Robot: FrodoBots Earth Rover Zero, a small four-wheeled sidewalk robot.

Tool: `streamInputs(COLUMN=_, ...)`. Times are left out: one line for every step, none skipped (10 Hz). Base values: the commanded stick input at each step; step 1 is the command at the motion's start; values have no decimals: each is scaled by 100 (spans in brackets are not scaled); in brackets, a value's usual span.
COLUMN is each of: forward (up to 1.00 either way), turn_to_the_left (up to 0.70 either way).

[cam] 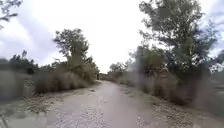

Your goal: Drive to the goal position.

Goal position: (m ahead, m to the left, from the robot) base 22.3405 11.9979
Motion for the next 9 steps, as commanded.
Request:
streamInputs(forward=45, turn_to_the_left=0)
streamInputs(forward=45, turn_to_the_left=0)
streamInputs(forward=45, turn_to_the_left=0)
streamInputs(forward=45, turn_to_the_left=0)
streamInputs(forward=45, turn_to_the_left=0)
streamInputs(forward=45, turn_to_the_left=0)
streamInputs(forward=45, turn_to_the_left=0)
streamInputs(forward=45, turn_to_the_left=0)
streamInputs(forward=45, turn_to_the_left=0)
